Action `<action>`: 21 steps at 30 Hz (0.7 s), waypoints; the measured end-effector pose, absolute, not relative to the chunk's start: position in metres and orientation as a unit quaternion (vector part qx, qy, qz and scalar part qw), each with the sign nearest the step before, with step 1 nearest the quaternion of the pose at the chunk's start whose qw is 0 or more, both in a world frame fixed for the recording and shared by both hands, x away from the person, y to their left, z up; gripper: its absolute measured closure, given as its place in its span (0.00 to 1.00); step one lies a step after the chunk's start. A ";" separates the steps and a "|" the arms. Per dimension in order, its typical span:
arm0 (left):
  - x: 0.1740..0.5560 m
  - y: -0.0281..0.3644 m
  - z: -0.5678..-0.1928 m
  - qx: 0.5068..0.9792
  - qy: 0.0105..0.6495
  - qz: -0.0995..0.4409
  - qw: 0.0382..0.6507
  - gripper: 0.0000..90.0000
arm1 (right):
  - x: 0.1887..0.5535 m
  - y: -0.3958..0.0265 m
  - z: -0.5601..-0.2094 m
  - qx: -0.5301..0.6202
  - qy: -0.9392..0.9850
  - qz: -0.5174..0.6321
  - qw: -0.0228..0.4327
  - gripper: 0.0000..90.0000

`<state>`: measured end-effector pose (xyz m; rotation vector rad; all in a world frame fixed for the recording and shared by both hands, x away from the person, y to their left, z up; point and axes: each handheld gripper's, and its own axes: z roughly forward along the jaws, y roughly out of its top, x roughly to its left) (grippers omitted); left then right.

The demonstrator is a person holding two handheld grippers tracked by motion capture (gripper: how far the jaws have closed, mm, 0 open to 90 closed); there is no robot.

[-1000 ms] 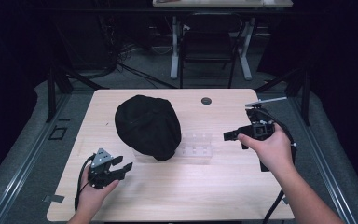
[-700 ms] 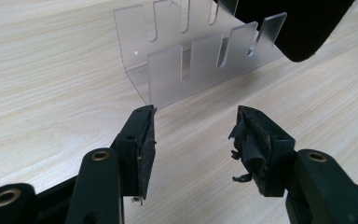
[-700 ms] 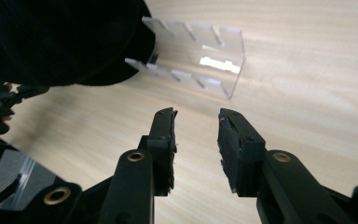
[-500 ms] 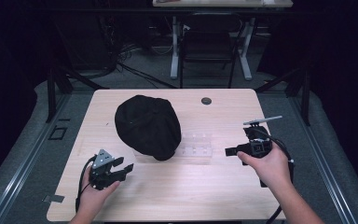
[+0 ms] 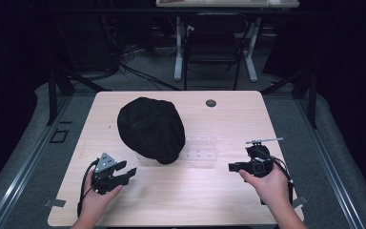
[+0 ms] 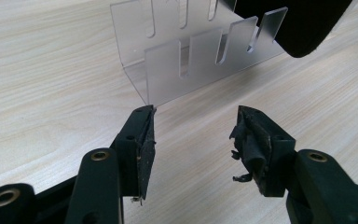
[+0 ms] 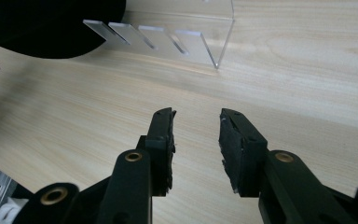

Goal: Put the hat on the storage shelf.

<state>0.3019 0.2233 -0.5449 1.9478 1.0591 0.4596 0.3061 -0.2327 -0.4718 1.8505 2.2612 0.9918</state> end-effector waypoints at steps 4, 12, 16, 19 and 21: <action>0.301 0.222 -0.545 0.783 0.423 0.181 0.419 0.53 | 0.303 -0.234 -0.483 0.602 0.730 0.321 0.032 0.71; 0.302 0.220 -0.547 0.783 0.421 0.179 0.422 0.52 | 0.295 -0.237 -0.505 0.600 0.725 0.335 0.052 0.69; 0.301 0.219 -0.547 0.783 0.419 0.179 0.423 0.52 | 0.292 -0.239 -0.515 0.605 0.717 0.340 0.059 0.68; 0.302 0.218 -0.548 0.784 0.418 0.178 0.423 0.51 | 0.290 -0.242 -0.522 0.608 0.710 0.350 0.060 0.67; 0.302 0.218 -0.548 0.783 0.418 0.176 0.425 0.51 | 0.288 -0.244 -0.527 0.609 0.706 0.356 0.068 0.66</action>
